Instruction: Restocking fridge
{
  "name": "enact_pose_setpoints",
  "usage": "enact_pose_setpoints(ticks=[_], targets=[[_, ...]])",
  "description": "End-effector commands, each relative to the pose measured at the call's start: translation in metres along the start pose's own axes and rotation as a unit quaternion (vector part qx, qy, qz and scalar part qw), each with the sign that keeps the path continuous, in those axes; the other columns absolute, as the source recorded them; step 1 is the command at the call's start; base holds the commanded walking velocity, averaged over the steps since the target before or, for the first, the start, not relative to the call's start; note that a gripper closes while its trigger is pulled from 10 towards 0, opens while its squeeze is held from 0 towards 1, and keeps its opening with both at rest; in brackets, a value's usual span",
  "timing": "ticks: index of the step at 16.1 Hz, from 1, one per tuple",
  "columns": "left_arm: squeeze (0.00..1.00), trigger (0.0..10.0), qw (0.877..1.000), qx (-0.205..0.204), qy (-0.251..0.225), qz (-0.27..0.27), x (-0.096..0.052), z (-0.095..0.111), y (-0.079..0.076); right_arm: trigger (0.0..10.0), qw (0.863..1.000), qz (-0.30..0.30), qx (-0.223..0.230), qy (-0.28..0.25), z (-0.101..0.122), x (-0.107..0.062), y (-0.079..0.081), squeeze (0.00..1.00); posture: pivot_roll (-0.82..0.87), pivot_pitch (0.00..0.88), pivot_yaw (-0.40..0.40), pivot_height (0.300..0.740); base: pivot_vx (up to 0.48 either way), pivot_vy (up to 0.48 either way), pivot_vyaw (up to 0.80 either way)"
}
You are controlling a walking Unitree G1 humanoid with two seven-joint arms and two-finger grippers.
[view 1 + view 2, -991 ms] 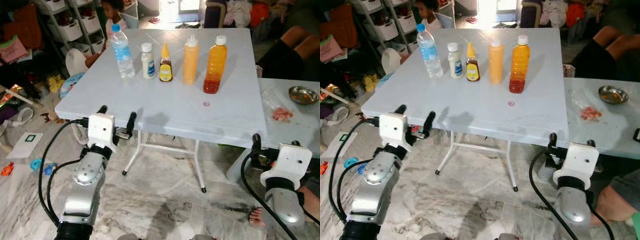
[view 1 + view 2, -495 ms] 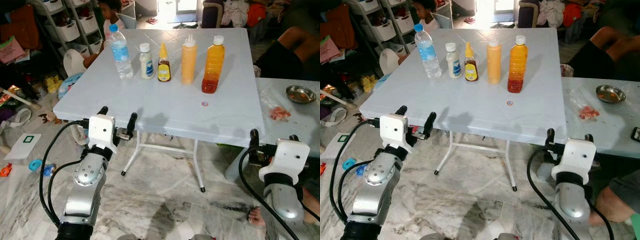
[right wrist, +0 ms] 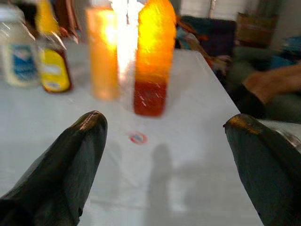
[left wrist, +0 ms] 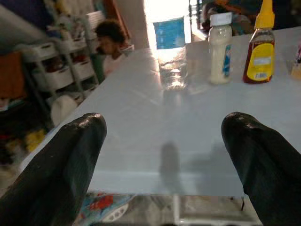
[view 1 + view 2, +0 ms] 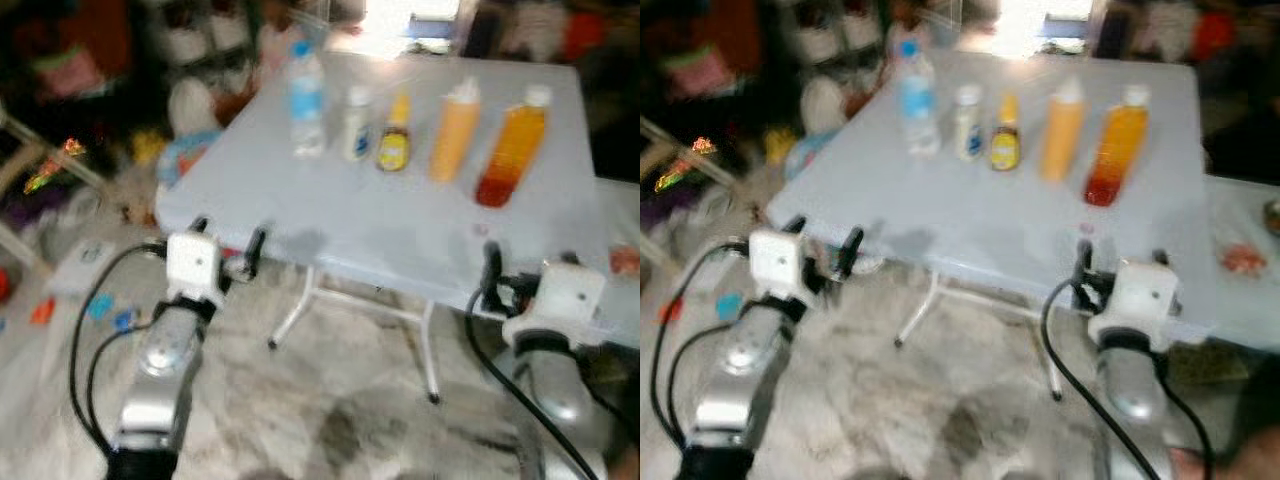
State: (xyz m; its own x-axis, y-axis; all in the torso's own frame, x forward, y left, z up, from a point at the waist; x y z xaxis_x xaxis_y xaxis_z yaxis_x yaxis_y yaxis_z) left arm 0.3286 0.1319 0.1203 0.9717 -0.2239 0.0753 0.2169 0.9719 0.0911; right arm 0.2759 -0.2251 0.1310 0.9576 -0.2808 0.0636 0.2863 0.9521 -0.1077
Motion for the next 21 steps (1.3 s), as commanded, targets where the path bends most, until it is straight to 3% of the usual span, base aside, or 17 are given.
enact_pose_setpoints(ticks=[1,5,21], targets=[[0.0,10.0,1.0,-0.002,-0.003,-0.013,0.003,0.003,-0.008,10.0,1.0,-0.012,-0.007,0.014,-0.006,-0.001,-0.01,0.0,-0.09,0.0,0.067,0.74,0.24,0.416,-0.46],[0.0,10.0,1.0,-0.002,-0.007,-0.018,0.002,0.004,-0.01,10.0,1.0,-0.01,-0.01,0.016,-0.007,0.001,-0.008,0.0,-0.09,0.0,0.063,0.74,0.06,0.322,-0.62],[0.0,10.0,1.0,0.01,-0.002,0.005,-0.002,0.003,-0.001,10.0,1.0,0.01,-0.022,0.0,-0.003,0.005,0.002,0.0,-0.07,0.0,0.05,0.74,0.0,0.0,0.0]])
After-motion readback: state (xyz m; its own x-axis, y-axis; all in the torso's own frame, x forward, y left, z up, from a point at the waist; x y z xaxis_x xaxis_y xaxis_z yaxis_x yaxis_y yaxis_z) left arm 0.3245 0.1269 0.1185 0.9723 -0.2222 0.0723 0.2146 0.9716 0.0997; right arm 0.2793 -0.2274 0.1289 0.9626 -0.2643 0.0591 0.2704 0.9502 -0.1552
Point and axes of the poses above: a point about 5 cm out from each wrist's last joint towards the gripper, its own x axis pointing out of the wrist towards the gripper, its own z axis along the axis of the wrist's last joint, y = z × x, the point moved 6 cm from there along x, pointing out of the wrist towards the gripper, and after that the axes turned 1 degree about x, right-handed, at the moved point
